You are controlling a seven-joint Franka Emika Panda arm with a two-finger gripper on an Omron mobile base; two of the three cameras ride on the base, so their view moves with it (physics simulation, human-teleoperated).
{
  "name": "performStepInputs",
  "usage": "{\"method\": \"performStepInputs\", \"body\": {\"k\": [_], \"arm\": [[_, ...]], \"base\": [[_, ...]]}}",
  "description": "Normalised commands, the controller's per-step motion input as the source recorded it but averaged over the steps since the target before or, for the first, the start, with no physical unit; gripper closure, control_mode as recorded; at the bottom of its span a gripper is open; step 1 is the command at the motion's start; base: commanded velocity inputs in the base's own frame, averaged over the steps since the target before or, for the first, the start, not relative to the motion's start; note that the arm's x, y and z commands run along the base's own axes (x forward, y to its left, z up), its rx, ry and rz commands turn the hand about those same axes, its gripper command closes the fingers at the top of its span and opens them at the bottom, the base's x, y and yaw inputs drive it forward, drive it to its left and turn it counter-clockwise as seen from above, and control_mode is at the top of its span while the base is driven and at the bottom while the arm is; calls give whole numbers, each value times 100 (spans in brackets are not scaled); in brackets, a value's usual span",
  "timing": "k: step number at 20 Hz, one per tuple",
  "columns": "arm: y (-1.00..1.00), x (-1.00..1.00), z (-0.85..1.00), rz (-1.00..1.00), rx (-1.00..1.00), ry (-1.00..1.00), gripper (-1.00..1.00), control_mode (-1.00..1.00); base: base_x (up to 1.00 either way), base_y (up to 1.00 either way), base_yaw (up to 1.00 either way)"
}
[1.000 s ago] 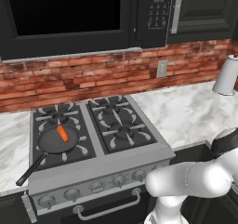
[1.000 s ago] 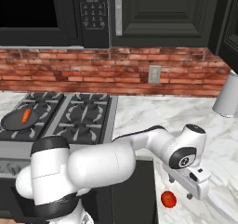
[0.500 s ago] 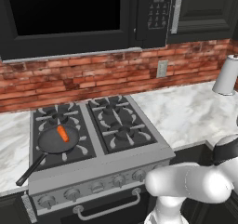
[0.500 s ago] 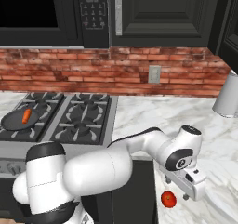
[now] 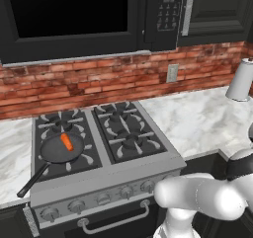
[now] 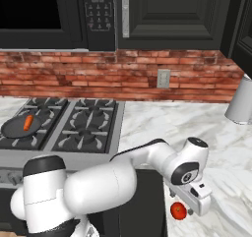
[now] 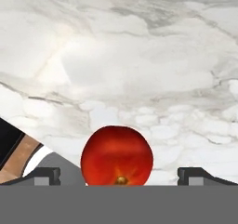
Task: Put the carrot and tomato in the pan. Then turn on the front left burner and set the heat to medium.
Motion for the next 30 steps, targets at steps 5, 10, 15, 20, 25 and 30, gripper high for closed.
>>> {"method": "performStepInputs", "body": {"k": [5, 10, 15, 20, 25, 30], "arm": [[3, -2, -2, 0, 1, 0, -100, -100], [-1, 0, -10, 0, 0, 0, -100, -100], [0, 0, -27, 0, 0, 0, -100, -100], [-4, 0, -27, 0, 0, 0, -100, -100], [-4, 0, -15, 0, 0, 0, -100, -100], [0, 0, 0, 0, 0, 0, 100, -100]], "base": [[0, 0, 0], [0, 0, 0], [0, 0, 0], [0, 0, 0], [0, 0, 0], [0, 0, 0]]}}
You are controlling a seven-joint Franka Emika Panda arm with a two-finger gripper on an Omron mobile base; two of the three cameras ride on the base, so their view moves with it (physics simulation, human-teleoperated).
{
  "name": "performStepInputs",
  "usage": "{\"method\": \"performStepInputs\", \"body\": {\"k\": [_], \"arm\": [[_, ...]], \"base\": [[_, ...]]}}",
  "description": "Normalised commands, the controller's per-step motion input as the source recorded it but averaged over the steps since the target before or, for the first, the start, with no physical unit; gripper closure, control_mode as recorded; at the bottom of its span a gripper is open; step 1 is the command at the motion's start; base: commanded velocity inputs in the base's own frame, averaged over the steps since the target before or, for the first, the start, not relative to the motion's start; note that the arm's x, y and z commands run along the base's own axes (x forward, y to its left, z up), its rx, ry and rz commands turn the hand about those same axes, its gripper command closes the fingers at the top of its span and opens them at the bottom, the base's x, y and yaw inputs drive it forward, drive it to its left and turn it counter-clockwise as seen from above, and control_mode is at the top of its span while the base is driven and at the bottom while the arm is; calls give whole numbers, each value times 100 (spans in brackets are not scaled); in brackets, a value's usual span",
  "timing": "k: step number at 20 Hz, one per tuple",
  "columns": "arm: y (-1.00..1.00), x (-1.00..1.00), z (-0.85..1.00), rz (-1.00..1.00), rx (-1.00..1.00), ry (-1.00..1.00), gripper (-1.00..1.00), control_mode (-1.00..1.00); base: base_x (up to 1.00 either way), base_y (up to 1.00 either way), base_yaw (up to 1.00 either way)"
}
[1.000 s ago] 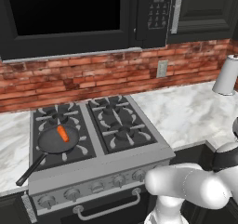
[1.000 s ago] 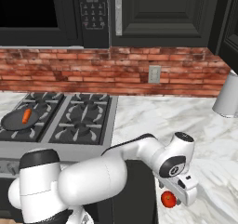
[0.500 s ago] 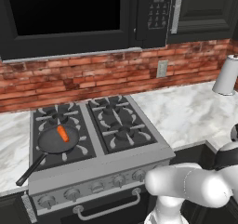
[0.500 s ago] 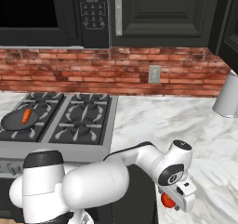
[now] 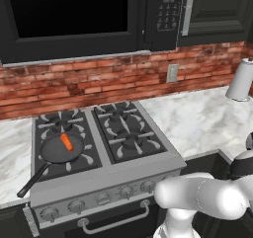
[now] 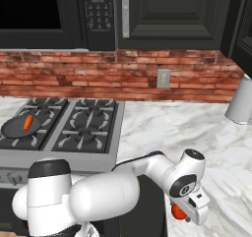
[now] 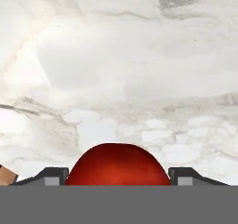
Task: Put the carrot and tomato in the pan. Then turn on the front left burner and set the heat to medium.
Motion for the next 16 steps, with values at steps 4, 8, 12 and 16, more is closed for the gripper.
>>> {"method": "performStepInputs", "body": {"k": [4, 8, 12, 16], "arm": [[0, 0, 0, 0, 0, 0, 100, -100], [0, 0, 0, 0, 0, 0, 100, -100], [0, -2, 22, 4, 0, -5, 100, -100], [11, 8, 56, 13, 0, -11, 100, -100]], "base": [[0, 0, 0], [0, 0, 0], [0, 0, 0], [0, 0, 0]]}}
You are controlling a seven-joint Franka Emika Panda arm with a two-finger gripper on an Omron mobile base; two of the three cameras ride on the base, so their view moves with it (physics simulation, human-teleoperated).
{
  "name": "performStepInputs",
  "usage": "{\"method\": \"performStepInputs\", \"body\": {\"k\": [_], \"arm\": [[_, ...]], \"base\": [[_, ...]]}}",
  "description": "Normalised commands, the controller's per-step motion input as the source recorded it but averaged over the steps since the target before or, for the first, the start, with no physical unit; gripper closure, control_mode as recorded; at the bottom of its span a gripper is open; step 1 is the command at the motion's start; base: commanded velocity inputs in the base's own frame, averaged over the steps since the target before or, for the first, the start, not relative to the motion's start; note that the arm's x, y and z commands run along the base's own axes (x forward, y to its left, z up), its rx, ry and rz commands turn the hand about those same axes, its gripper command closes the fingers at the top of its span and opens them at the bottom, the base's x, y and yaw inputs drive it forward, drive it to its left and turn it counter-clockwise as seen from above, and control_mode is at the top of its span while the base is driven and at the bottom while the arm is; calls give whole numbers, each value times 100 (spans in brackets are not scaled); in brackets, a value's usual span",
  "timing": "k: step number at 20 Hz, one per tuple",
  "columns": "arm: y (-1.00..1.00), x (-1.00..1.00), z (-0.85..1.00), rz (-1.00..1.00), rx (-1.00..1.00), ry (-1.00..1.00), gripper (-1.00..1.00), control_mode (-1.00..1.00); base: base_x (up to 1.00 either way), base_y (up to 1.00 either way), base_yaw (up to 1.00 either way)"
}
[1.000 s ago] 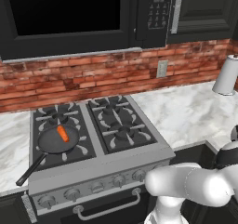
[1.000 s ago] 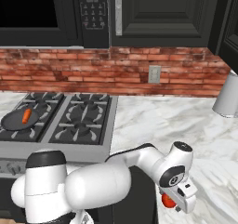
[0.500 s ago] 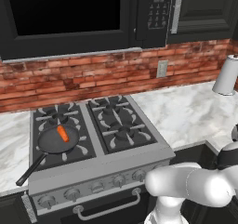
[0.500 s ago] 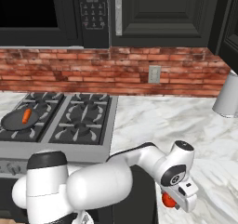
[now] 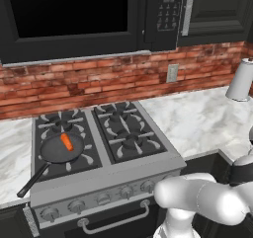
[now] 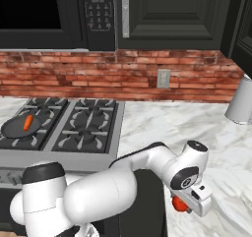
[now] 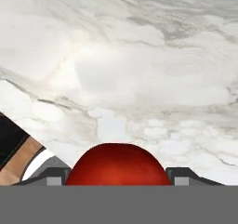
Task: Put the carrot and tomato in the pan. Then turn on the front left burner and set the heat to medium.
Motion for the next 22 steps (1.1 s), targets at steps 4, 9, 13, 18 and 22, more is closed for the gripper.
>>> {"method": "performStepInputs", "body": {"k": [4, 9, 13, 18, 22], "arm": [[56, 33, 38, 21, 4, -14, 100, -100], [72, 61, 7, 22, 5, -15, 100, -100], [62, 63, 0, 20, 7, -15, 100, -100], [51, 58, 0, 15, 4, -9, 100, -100], [60, 51, 0, 13, 2, -3, 100, -100]], "base": [[0, 0, 0], [0, 0, 0], [0, 0, 0], [0, 0, 0], [0, 0, 0]]}}
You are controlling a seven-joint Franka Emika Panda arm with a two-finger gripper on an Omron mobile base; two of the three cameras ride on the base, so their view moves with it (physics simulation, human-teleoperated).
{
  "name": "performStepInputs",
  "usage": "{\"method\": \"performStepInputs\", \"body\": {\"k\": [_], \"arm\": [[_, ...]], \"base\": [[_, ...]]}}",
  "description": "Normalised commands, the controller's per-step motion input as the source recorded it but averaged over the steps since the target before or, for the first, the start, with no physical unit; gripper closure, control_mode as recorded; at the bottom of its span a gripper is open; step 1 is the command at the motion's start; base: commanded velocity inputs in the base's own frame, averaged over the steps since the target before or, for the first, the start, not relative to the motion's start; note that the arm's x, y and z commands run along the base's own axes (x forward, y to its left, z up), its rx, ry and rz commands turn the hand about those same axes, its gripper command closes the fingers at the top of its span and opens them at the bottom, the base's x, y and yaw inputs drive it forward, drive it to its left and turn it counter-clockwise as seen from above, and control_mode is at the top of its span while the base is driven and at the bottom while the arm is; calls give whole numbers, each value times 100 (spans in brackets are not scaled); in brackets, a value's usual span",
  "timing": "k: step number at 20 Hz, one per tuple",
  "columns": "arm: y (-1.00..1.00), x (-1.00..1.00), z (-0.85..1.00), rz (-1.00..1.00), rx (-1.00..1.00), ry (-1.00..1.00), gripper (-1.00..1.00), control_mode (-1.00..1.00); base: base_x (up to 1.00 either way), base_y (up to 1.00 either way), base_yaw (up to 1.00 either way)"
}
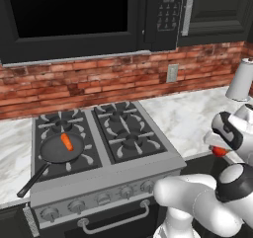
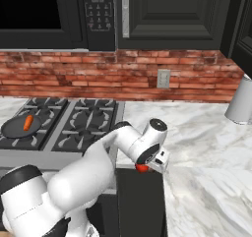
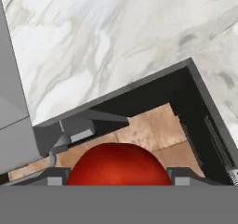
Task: Put the carrot and tomato in the pan. Then turn on the front left burner and set the heat to medium.
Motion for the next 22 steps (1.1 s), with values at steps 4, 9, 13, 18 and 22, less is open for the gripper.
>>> {"method": "performStepInputs", "body": {"k": [4, 9, 13, 18, 22], "arm": [[79, 45, 0, 12, 2, -2, 100, -100], [86, 35, 3, 12, 1, -3, 100, -100], [94, 26, 17, 11, 0, -2, 100, -100], [98, 2, 31, 9, 0, -1, 100, -100], [100, 0, 16, 7, 0, 0, 100, -100]], "base": [[0, 0, 0], [0, 0, 0], [0, 0, 0], [0, 0, 0], [0, 0, 0]]}}
